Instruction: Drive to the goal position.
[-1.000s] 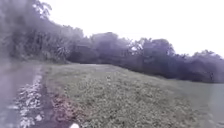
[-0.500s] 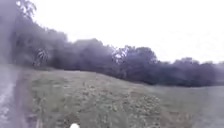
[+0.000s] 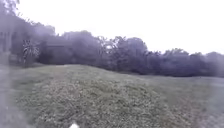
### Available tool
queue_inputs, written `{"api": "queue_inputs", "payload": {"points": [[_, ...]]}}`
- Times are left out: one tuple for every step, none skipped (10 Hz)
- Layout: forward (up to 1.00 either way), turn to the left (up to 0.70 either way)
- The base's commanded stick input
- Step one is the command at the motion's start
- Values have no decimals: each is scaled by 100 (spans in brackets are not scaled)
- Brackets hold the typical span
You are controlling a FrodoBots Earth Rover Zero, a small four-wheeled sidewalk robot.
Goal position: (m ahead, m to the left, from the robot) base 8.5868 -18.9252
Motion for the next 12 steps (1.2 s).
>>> {"api": "queue_inputs", "payload": {"points": [[70,-35],[70,-35],[70,-35],[70,-35],[70,-35],[70,-35],[70,-35],[70,-35],[70,-35],[70,-35],[70,-35],[70,-35]]}}
